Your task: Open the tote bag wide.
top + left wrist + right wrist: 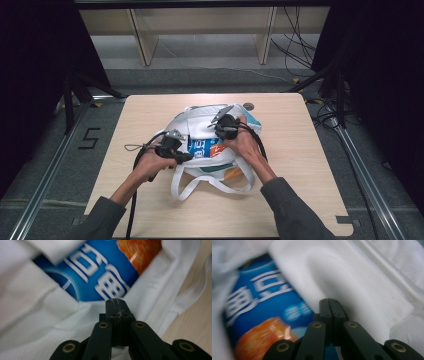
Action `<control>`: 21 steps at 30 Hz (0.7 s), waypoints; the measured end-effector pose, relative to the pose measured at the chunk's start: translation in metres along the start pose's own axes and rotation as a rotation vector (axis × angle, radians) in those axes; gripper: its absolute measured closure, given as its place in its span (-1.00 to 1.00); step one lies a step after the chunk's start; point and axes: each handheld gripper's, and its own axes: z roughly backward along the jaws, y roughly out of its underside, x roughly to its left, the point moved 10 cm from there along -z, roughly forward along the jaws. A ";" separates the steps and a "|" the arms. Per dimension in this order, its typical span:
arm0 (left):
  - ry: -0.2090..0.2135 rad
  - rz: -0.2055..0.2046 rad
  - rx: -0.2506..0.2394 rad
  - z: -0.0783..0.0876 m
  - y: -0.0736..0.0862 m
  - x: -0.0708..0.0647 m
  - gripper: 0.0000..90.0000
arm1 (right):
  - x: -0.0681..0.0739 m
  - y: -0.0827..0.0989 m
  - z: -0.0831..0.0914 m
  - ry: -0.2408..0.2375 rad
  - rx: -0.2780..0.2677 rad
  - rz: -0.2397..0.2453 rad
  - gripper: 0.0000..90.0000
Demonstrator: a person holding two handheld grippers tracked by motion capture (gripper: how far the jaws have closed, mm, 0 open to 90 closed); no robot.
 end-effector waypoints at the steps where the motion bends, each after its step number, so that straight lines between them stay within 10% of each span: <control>1: 0.001 0.011 -0.006 -0.001 0.004 -0.003 0.99 | -0.006 -0.002 -0.007 0.021 0.020 -0.006 1.00; 11: 0.014 -0.005 -0.023 0.001 0.013 -0.009 0.99 | -0.057 -0.004 -0.051 0.123 0.115 -0.141 1.00; 18: -0.014 0.065 -0.162 0.019 -0.035 0.008 0.88 | -0.059 -0.016 -0.012 0.040 -0.047 -0.174 0.98; 21: -0.060 0.046 -0.160 0.020 -0.061 0.023 0.87 | -0.054 -0.007 0.009 0.008 -0.015 -0.139 0.98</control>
